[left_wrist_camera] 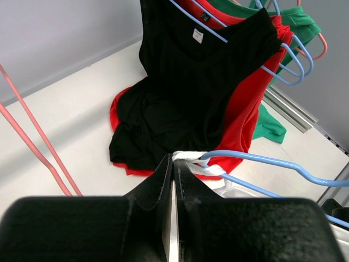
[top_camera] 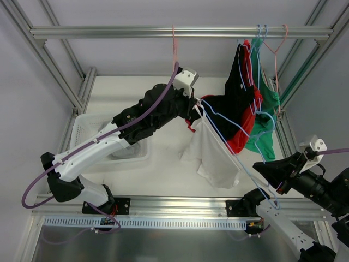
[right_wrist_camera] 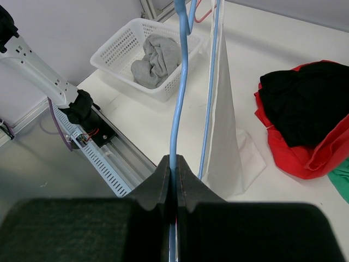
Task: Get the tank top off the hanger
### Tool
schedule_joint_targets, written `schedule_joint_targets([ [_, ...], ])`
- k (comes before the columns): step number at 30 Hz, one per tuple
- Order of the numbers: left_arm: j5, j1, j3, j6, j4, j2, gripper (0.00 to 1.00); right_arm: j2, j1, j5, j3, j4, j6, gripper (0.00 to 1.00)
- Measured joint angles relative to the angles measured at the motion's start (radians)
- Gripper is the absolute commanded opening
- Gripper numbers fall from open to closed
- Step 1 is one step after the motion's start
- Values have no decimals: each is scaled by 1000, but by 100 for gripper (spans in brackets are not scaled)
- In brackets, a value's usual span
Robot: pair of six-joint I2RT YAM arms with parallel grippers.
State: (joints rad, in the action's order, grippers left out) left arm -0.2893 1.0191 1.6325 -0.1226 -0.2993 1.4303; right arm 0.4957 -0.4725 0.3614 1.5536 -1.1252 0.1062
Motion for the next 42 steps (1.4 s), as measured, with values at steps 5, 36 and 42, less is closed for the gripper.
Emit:
schedule_joint_targets([
  [5, -3, 0, -30, -16, 11, -6, 20, 0, 0, -2, -3, -26, 8, 0],
  [36, 174, 0, -130, -20, 91, -43, 21, 0, 0, -109, 20, -47, -2, 0],
  [42, 214, -3, -189, -48, 129, -67, 66, -16, 0, -73, -40, 62, -22, 0],
])
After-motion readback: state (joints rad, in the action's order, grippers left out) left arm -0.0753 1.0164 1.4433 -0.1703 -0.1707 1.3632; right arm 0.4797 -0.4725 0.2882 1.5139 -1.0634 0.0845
